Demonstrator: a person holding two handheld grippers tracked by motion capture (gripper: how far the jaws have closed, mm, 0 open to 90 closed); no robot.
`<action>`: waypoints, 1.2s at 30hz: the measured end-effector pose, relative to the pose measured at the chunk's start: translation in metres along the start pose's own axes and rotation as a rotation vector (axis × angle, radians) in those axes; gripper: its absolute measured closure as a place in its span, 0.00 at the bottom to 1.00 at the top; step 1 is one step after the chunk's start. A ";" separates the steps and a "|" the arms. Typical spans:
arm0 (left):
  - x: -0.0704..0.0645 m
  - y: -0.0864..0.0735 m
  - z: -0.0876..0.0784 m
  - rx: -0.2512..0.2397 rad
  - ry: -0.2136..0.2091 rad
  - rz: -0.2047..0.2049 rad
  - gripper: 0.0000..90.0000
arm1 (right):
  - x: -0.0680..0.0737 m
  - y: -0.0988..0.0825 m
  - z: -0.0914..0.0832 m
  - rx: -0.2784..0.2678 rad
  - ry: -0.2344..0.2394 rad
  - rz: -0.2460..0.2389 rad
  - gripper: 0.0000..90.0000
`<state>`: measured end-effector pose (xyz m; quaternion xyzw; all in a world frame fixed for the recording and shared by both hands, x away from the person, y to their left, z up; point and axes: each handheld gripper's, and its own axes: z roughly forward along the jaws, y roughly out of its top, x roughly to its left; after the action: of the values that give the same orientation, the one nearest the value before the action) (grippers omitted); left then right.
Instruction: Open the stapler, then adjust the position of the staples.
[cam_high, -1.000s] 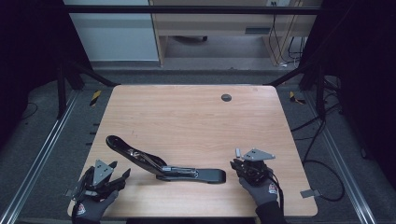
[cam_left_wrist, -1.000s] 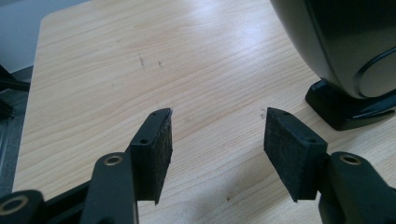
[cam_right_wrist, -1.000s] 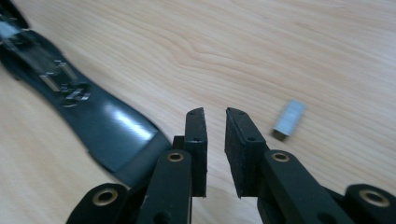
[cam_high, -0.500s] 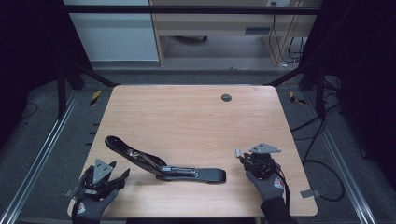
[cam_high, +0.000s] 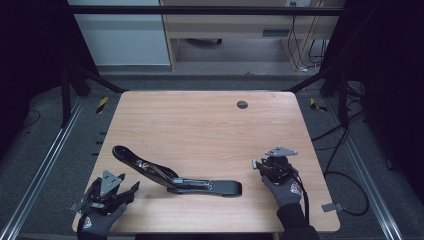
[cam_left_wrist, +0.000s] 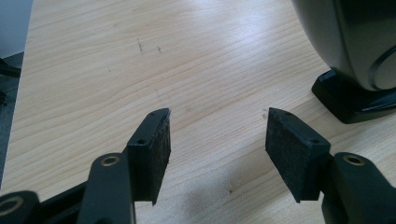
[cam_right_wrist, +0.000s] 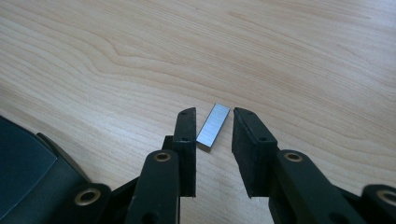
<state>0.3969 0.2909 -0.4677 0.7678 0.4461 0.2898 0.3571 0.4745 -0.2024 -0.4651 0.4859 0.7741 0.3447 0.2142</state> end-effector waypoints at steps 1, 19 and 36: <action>0.000 0.000 0.000 0.000 -0.001 -0.001 0.45 | 0.001 0.001 0.001 0.000 -0.004 0.000 0.79; 0.001 0.000 0.002 0.008 -0.007 -0.006 0.44 | 0.003 0.019 0.023 0.036 -0.013 0.005 0.76; 0.000 0.000 0.002 0.018 -0.005 0.004 0.43 | -0.004 0.028 0.034 0.078 -0.047 0.018 0.75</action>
<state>0.3987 0.2901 -0.4689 0.7726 0.4463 0.2844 0.3507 0.5161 -0.1871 -0.4669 0.5088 0.7772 0.3049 0.2101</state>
